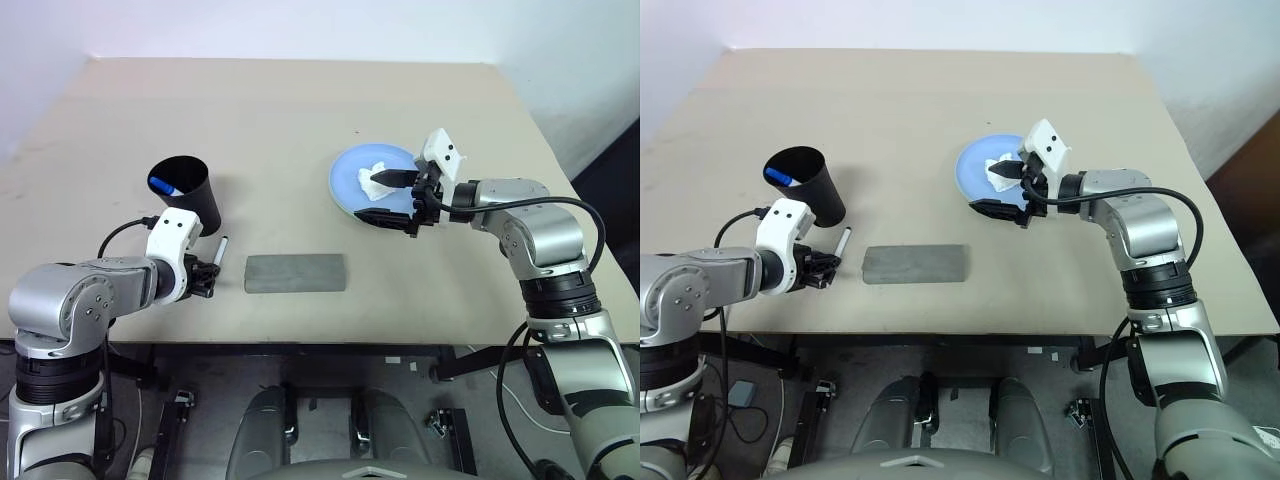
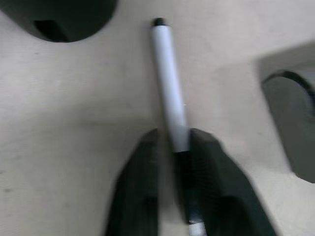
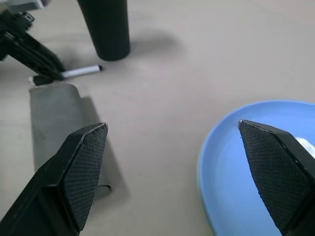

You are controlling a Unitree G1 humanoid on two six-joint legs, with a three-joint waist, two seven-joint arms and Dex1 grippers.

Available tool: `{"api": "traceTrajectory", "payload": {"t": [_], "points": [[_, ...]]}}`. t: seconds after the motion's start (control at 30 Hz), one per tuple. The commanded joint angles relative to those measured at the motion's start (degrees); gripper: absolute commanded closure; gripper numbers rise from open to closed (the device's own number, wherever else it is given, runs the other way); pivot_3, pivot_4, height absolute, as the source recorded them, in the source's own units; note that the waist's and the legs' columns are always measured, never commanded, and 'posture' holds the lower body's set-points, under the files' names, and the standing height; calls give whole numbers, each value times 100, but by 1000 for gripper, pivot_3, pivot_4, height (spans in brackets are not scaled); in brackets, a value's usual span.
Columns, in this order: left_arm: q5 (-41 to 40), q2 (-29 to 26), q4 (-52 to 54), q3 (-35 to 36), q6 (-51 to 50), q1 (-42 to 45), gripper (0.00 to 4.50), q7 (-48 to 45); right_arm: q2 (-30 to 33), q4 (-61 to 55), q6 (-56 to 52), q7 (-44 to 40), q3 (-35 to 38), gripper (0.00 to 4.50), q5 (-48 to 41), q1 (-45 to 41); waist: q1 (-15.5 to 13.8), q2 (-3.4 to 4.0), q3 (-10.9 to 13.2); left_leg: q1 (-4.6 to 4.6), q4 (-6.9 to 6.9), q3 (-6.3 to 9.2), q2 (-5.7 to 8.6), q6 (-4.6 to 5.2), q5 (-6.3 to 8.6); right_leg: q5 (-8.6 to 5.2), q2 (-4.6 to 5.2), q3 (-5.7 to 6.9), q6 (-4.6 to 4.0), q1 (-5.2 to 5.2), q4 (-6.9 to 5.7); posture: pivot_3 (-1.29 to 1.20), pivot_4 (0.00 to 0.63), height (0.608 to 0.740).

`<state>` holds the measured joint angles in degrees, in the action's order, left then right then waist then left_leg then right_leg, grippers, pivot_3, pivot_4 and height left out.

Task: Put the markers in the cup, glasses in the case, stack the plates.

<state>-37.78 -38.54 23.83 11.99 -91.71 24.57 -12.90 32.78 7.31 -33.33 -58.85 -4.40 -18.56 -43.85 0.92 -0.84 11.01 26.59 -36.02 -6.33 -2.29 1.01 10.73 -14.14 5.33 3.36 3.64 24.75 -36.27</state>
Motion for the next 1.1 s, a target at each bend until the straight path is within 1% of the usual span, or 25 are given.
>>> {"api": "traceTrajectory", "payload": {"t": [0.03, 0.13, 0.2, 0.37, 0.43, 0.5, 0.57, 0.63, 0.7, 0.8, 1.0, 1.1], "points": [[75, -139, 79, -14, -76, 50, 4483, -153, 16, 0, 124, 28, 17, 0, 49, -126, 4, 0, 0, -1, 1, 0, 0, 0, 0, 0, 0, 0, 0, 1, 0, 0, 150, 711], [111, -194, 44, -3, -52, 103, 4483, -250, -20, 53, 159, 29, 30, 0, 56, -138, 9, 0, 0, 1, 3, 0, 0, 0, 0, 0, 0, -1, 0, 4, 0, 0, 150, 711], [127, -232, 75, -37, 168, 90, 4483, -377, -38, 90, 179, 31, 46, 0, 48, -157, 8, 0, 0, 3, 3, 0, 0, 0, 0, 0, 0, -1, -1, 5, 0, 0, 150, 711], [10, -212, 478, 42, 1435, -28, 4483, -1014, -61, 158, 182, 3, 48, 0, 17, -218, -2, 0, 0, 11, 1, -1, 0, 0, 0, 0, 3, 0, -1, 14, 0, 0, 150, 711], [16, -366, 632, 9, 2018, -269, 4483, -1451, -55, 123, 206, -6, 2, 0, 51, -205, 9, 0, 0, 19, 2, -4, 2, 0, 0, 0, 7, -1, -2, 19, 0, 0, 150, 711], [80, -495, 660, -20, 2392, -480, 4483, -1713, -39, 71, 222, -21, -32, 0, 69, -185, 30, 0, 0, 21, 5, -7, 3, 0, 0, 0, 8, -4, -2, 22, 3, 0, 150, 711], [200, -506, 658, -43, 2950, -598, 4483, -1917, -16, 55, 225, -45, -18, 0, 50, -193, 26, 2, 1, 25, 10, -9, 2, 0, 0, 0, 5, -6, -2, 31, 4, 0, 150, 711], [291, -452, 658, -42, 3487, -661, 4483, -2087, 8, 76, 218, -63, 10, 0, 31, -218, 16, 2, 1, 37, 9, -9, -1, -1, -1, 0, 2, -5, -2, 43, 3, 0, 150, 711], [469, -309, 637, -10, 4336, -664, 4483, -2278, 26, 78, 241, -103, 56, 0, -13, -220, 1, 2, 1, 44, 3, -9, -1, 0, -1, 0, 4, -1, -2, 47, 2, 0, 150, 711], [513, 158, 357, 352, 5331, -430, 4483, -2178, 77, -96, 379, -206, 133, 0, -88, -96, -7, 1, 0, 57, -8, -11, 4, 1, 0, 1, 11, 0, -2, 48, 2, 0, 150, 711], [509, 357, -39, 572, 6299, -274, 4483, -2393, 154, -287, 222, -289, 327, 0, -351, 102, -11, 1, 0, 65, -17, -13, 4, 13, -7, 12, 6, 11, 17, 47, 2, 0, 150, 711], [520, 445, -330, 666, 6472, -17, 4483, -2158, 167, -367, 93, -252, 344, 0, -429, 168, -16, 1, 0, 65, -21, -13, 2, 31, -18, 18, 2, 19, 28, 43, 1, 0, 150, 711]]}}
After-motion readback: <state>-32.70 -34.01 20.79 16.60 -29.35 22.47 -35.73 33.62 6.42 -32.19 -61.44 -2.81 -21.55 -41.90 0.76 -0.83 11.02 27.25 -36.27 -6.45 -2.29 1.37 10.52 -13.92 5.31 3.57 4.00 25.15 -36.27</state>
